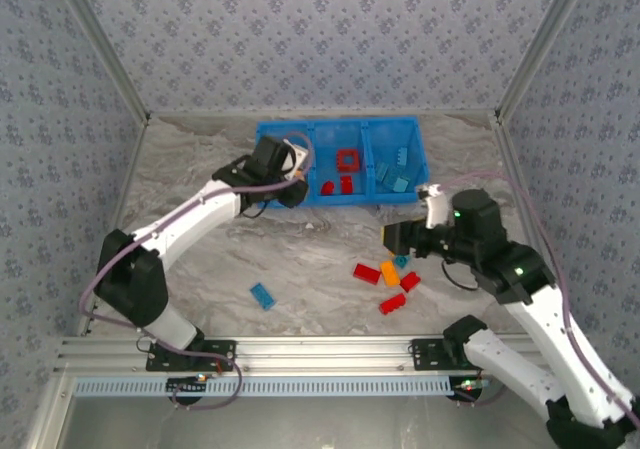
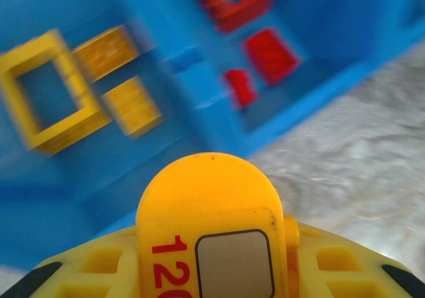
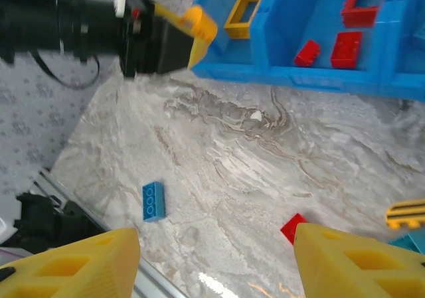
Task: Sort the legos into containers by color
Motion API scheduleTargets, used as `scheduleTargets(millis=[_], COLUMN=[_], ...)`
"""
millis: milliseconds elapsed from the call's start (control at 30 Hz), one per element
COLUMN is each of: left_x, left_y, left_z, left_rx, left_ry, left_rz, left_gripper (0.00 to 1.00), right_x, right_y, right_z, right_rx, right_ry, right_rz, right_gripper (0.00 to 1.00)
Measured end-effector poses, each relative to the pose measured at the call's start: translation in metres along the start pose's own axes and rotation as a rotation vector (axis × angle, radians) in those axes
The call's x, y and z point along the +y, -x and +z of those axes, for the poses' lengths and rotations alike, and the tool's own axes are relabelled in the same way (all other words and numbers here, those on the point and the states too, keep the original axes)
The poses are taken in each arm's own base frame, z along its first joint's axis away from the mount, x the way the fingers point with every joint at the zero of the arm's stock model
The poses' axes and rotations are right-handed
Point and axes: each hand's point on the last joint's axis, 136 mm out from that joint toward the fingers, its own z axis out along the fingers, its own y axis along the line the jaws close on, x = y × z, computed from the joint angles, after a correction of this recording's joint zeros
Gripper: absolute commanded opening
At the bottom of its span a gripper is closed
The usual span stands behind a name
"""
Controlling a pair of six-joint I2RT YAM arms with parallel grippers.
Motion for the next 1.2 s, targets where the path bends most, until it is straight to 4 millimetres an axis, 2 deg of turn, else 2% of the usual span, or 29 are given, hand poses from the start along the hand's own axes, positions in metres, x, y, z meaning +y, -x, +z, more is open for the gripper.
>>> scheduleTargets(millis=[67,233,400,600,800,833,967,1200], left_x=[0.021,0.055,0.075,0.089,0.084,0.083,0.079,0.077], left_y=[0.004,0.005,0.003,0.000,-0.013,-0.016,-0.022,-0.021], left_z=[0.010,0.043,0.072,0.095,0.104,0.105,0.106,0.103], left_rx=[0.058,0.182,0.291,0.351,0.392,0.400,0.408,0.395], left_ry=[0.058,0.179,0.326,0.484,0.585,0.596,0.618,0.650], left_rz=[-0.078,-0.201,-0.254,-0.240,-0.175,-0.167,-0.154,-0.145], left_gripper=[0.35,0.35,0.25,0.26,0.28,0.30,0.52,0.68], right_x=[0.013,0.036,0.045,0.045,0.041,0.040,0.037,0.030], right_y=[0.000,-0.004,-0.001,0.008,0.006,0.006,0.003,-0.006], right_z=[0.023,0.081,0.114,0.137,0.147,0.147,0.149,0.148], right_rx=[0.027,0.070,0.032,-0.029,-0.040,-0.044,-0.042,-0.029], right_ry=[0.019,0.027,-0.008,-0.043,-0.066,-0.067,-0.077,-0.089], right_rz=[-0.062,-0.151,-0.181,-0.172,-0.155,-0.153,-0.145,-0.139], right_gripper=[0.65,0.64,0.64,0.64,0.64,0.64,0.65,0.65])
